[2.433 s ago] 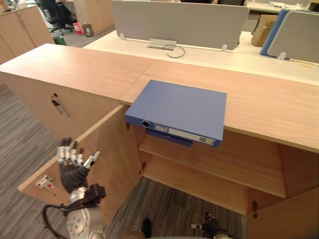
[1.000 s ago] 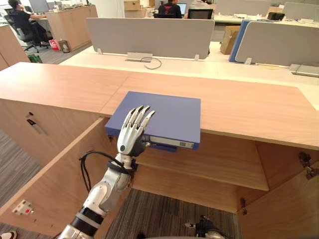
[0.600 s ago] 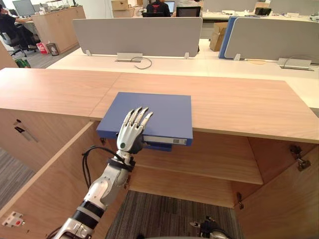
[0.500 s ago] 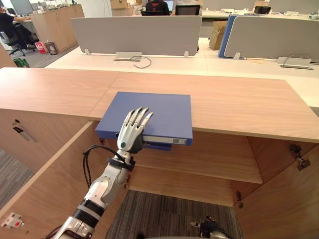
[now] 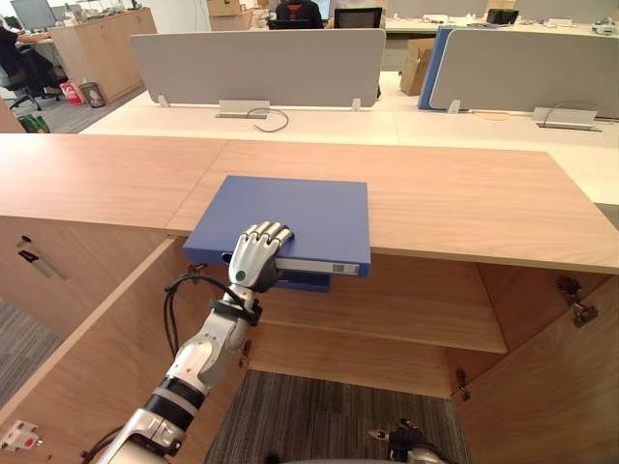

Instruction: Walk over to the cabinet, pick up the folder, carry it to the office cabinet, place the folder inside the office cabinet, then close the office cabinet door

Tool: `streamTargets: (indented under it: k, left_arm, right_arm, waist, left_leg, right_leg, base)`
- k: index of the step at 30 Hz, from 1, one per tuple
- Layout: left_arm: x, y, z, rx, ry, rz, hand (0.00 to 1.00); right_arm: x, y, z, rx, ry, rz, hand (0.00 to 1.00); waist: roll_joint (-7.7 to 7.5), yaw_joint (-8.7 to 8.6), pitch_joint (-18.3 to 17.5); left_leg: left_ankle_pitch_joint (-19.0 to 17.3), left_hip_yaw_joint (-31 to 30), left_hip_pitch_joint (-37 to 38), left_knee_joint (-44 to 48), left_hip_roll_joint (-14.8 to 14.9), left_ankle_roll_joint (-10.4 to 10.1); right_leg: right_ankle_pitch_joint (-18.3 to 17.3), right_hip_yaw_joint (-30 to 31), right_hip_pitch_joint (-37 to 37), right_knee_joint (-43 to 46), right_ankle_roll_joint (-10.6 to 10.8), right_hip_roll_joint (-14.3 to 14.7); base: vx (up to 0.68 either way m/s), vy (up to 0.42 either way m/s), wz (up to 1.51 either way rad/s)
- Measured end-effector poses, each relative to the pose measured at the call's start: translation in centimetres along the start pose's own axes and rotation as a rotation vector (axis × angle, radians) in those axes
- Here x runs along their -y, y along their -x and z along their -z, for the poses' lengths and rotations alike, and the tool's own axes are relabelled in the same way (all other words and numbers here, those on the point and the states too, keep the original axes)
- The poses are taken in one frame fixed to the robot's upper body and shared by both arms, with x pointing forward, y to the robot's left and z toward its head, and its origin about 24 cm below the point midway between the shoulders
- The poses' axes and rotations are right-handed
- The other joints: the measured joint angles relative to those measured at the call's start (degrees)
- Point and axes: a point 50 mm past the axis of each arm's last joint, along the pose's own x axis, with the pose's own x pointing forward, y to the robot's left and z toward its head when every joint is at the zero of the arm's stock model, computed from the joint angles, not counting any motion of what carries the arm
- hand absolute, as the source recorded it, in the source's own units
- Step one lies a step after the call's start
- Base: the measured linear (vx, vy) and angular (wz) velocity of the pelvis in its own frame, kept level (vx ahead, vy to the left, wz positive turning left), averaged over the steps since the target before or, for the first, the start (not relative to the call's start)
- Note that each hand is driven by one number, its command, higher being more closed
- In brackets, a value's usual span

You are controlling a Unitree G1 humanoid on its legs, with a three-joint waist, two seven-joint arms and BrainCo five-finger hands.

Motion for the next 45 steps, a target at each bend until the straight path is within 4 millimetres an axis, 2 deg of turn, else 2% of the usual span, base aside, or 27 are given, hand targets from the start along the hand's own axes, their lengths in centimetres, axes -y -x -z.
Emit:
streamTargets:
  k: [9,13,16,18,20,22,24,25,26,27,28,29,31,34,37,40,43,45]
  left_arm:
    - [-0.3,-0.2,0.5,-0.037,0.007,-0.026,1.0]
    - [-0.9,0.9,-0.4,-0.05,0.053,-0.061,1.0]
    - [-2.1,1.6,-1.4,-0.066,0.154,-0.121,1.0]
    - [-3.3,2.1,-2.2,-0.088,0.269,-0.179,1.0]
    - [-4.8,3.1,-3.3,-0.118,0.543,-0.241,1.0]
    - [-5.4,4.2,-4.0,-0.125,0.723,-0.237,1.0]
    - [-6.0,5.6,-4.6,-0.137,0.898,-0.23,1.0]
    - [-6.6,6.2,-4.6,-0.153,1.111,-0.253,1.0]
    - [-6.8,6.5,-4.5,-0.173,1.194,-0.267,1.0]
    - [-6.5,7.2,-4.2,-0.227,1.372,-0.276,1.0]
    - [-6.1,7.6,-4.0,-0.265,1.451,-0.273,1.0]
    - [-5.2,8.9,-3.7,-0.358,1.614,-0.26,1.0]
    - [-4.5,10.2,-3.5,-0.443,1.768,-0.271,1.0]
    - [-4.5,11.0,-2.7,-0.507,1.856,-0.353,1.0]
    - [-6.1,10.5,-2.6,-0.444,1.91,-0.448,1.0]
    - [-7.5,9.9,-3.0,-0.347,1.919,-0.468,1.0]
    - [-8.0,9.8,-3.0,-0.32,1.9,-0.476,1.0]
    - [-8.0,9.8,-3.0,-0.319,1.873,-0.469,1.0]
  right_arm:
    - [0.1,0.0,-0.1,0.003,0.007,-0.007,0.0]
    - [0.3,0.0,0.1,0.004,0.013,-0.003,0.0]
    - [0.3,0.0,0.2,0.002,0.015,-0.001,0.0]
    - [0.3,0.0,0.2,0.002,0.018,-0.002,0.0]
    - [0.4,0.0,0.3,-0.009,-0.048,0.004,0.0]
    - [0.5,0.1,0.2,0.002,-0.126,0.01,0.0]
    - [0.6,0.3,-0.7,0.062,-0.229,0.004,0.0]
    - [1.0,0.6,-1.8,0.145,-0.317,-0.001,0.0]
    - [1.2,0.8,-2.3,0.178,-0.344,-0.004,0.0]
    - [1.5,1.1,-3.4,0.246,-0.404,-0.011,0.0]
    - [1.7,1.3,-3.8,0.273,-0.442,-0.012,0.0]
    - [2.3,1.8,-4.4,0.329,-0.541,-0.006,0.0]
    - [3.2,2.6,-4.6,0.39,-0.653,0.004,0.0]
    - [3.6,3.8,-4.6,0.463,-0.772,-0.009,0.0]
    - [3.1,5.6,-5.0,0.546,-0.854,-0.054,0.0]
    - [3.7,7.4,-6.2,0.652,-0.911,-0.09,0.0]
    - [5.0,9.5,-7.6,0.786,-0.942,-0.102,0.0]
    - [5.6,10.2,-7.9,0.831,-0.955,-0.096,0.0]
  waist:
    - [0.01,-0.62,0.0]
    - [0.06,-0.54,0.0]
    - [0.07,-0.3,0.0]
    - [0.17,-0.06,-0.1]
    - [0.32,0.7,-0.2]
    - [0.5,1.05,-0.3]
    - [0.67,1.37,-0.4]
    - [0.86,1.36,-0.5]
    - [0.91,1.31,-0.5]
    - [1.01,1.06,-0.6]
    - [0.97,0.72,-0.6]
    - [0.87,0.31,-0.5]
    - [0.85,0.24,-0.5]
    - [0.72,0.53,-0.4]
    - [0.31,0.17,-0.2]
    - [0.25,0.03,-0.2]
    - [0.24,0.01,-0.6]
    - [0.23,-0.2,-0.6]
  left_leg:
    - [-0.4,0.7,0.2,0.0,0.0,0.1]
    - [-0.8,1.3,0.3,0.0,-0.1,0.2]
    - [-0.8,1.3,0.4,0.0,-0.2,0.1]
    - [-0.8,1.3,0.5,0.0,-0.1,0.1]
    - [-0.8,1.3,0.9,0.0,0.0,0.1]
    - [-0.8,1.5,1.1,0.0,0.3,0.1]
    - [-0.8,2.8,1.2,0.0,0.7,0.1]
    - [-0.8,3.5,1.2,0.0,1.0,0.1]
    - [-0.8,4.0,1.2,0.0,1.0,0.1]
    - [-0.8,4.6,1.1,0.0,1.1,0.2]
    - [-0.8,4.7,1.1,0.0,1.1,0.2]
    - [-0.8,5.1,1.1,0.0,1.2,0.2]
    - [-0.8,5.8,0.9,0.0,1.5,0.3]
    - [-0.8,7.4,1.0,0.0,1.9,0.3]
    - [-1.0,8.9,1.2,0.0,2.3,0.3]
    - [-1.5,10.3,1.5,0.0,2.5,0.0]
    - [-2.1,11.7,2.4,0.1,3.0,-0.3]
    - [-2.1,12.0,2.5,0.1,3.1,-0.3]
  right_leg:
    - [0.0,0.8,0.0,-0.1,0.0,0.1]
    - [0.0,1.3,-0.1,-0.1,0.0,0.0]
    - [0.0,1.3,-0.1,-0.1,0.0,-0.1]
    - [0.0,1.3,0.0,0.0,0.0,0.0]
    - [0.0,1.4,0.3,0.1,0.0,-0.1]
    - [0.0,1.6,0.4,0.2,0.1,-0.2]
    - [0.0,3.0,-0.4,1.0,0.0,-0.2]
    - [0.0,3.9,-1.0,1.2,0.1,-0.1]
    - [0.1,4.3,-1.3,1.5,0.1,0.0]
    - [0.1,5.1,-2.1,2.1,0.1,0.1]
    - [0.1,5.3,-2.2,2.1,0.1,0.1]
    - [0.3,5.7,-2.4,2.1,0.2,0.2]
    - [0.5,6.4,-3.0,2.1,0.3,0.4]
    - [1.1,8.0,-3.8,2.1,0.3,0.6]
    - [1.7,9.2,-4.2,1.8,0.2,1.0]
    - [2.2,10.2,-4.3,1.4,0.2,1.1]
    - [2.3,11.7,-4.3,1.3,0.2,1.4]
    - [2.3,12.0,-4.3,1.2,0.3,1.5]
  base:
    - [-0.01,0.007,-0.03]
    - [0.01,0.012,-0.08]
    - [0.0,0.0,0.0]
    - [-0.02,0.002,0.0]
    - [-0.04,0.008,-0.02]
    - [-0.06,0.018,-0.08]
    - [-0.08,0.032,-0.27]
    - [-0.08,0.028,-0.3]
    - [-0.11,0.036,-0.34]
    - [-0.06,0.022,-0.23]
    - [-0.08,0.027,-0.22]
    - [-0.07,0.018,-0.14]
    - [-0.06,0.011,-0.21]
    - [-0.03,0.012,-0.26]
    - [-0.04,0.005,-0.28]
    - [-0.03,0.007,-0.21]
    - [-0.02,-0.005,-0.29]
    - [-0.01,-0.017,-0.1]
